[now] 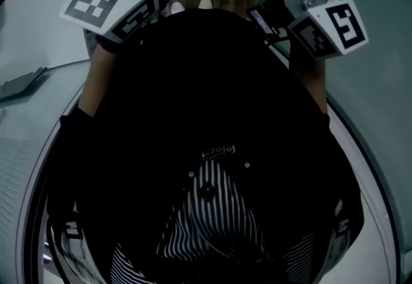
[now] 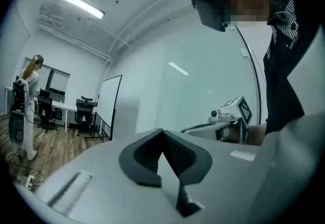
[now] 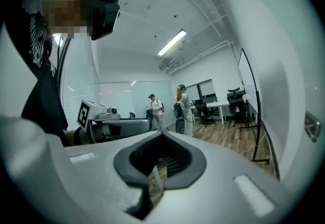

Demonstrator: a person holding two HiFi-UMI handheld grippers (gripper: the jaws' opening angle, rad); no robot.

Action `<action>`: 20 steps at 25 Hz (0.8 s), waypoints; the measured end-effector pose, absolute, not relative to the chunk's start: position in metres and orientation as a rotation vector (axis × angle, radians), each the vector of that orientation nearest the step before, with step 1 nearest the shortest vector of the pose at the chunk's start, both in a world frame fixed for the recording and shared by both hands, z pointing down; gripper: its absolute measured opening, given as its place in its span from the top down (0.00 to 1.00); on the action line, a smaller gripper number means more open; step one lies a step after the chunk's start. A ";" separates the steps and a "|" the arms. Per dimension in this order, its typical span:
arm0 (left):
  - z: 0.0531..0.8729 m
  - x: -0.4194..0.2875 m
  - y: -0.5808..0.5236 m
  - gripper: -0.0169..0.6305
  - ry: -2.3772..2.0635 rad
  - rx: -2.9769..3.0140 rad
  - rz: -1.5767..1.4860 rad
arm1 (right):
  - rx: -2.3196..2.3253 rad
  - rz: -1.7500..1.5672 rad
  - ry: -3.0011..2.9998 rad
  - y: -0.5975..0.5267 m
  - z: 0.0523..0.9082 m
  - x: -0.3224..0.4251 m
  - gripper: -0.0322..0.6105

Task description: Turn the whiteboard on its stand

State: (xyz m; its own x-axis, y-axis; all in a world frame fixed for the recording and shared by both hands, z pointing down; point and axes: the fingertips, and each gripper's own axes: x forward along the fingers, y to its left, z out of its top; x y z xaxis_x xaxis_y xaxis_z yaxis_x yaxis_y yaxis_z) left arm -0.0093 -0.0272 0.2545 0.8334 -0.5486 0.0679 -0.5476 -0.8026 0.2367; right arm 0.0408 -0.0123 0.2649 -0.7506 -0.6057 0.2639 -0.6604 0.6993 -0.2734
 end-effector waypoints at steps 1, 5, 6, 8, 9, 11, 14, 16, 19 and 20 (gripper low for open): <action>0.254 -0.009 -0.028 0.98 -0.843 2.767 -0.008 | 1.037 0.529 -2.753 -0.013 0.264 0.041 0.95; 0.254 -0.013 -0.031 0.98 -0.874 2.712 -0.057 | 1.037 0.432 -2.733 -0.015 0.257 0.039 0.95; 0.254 -0.015 -0.031 0.98 -0.893 2.693 -0.061 | 1.033 0.379 -2.722 -0.015 0.254 0.038 0.95; 0.254 -0.017 -0.031 0.98 -0.923 2.690 -0.036 | 1.039 0.271 -2.713 -0.014 0.245 0.035 0.95; 0.253 -0.017 -0.032 0.98 -0.927 2.702 -0.015 | 1.058 0.225 -2.712 -0.013 0.240 0.034 0.95; 0.249 -0.015 -0.033 0.98 -0.912 2.726 0.008 | 1.114 0.168 -2.706 -0.014 0.233 0.034 0.95; 0.247 -0.012 -0.031 0.98 -0.882 2.704 0.020 | 1.122 0.220 -2.697 -0.018 0.235 0.035 0.95; 0.248 -0.013 -0.032 0.98 -0.887 2.680 0.016 | 1.093 0.253 -2.706 -0.020 0.238 0.036 0.95; 0.245 -0.011 -0.032 0.97 -0.875 2.715 -0.036 | 1.116 0.198 -2.725 -0.021 0.240 0.041 0.95; 0.244 -0.011 -0.030 0.97 -0.867 2.735 -0.052 | 1.129 0.184 -2.729 -0.020 0.240 0.042 0.95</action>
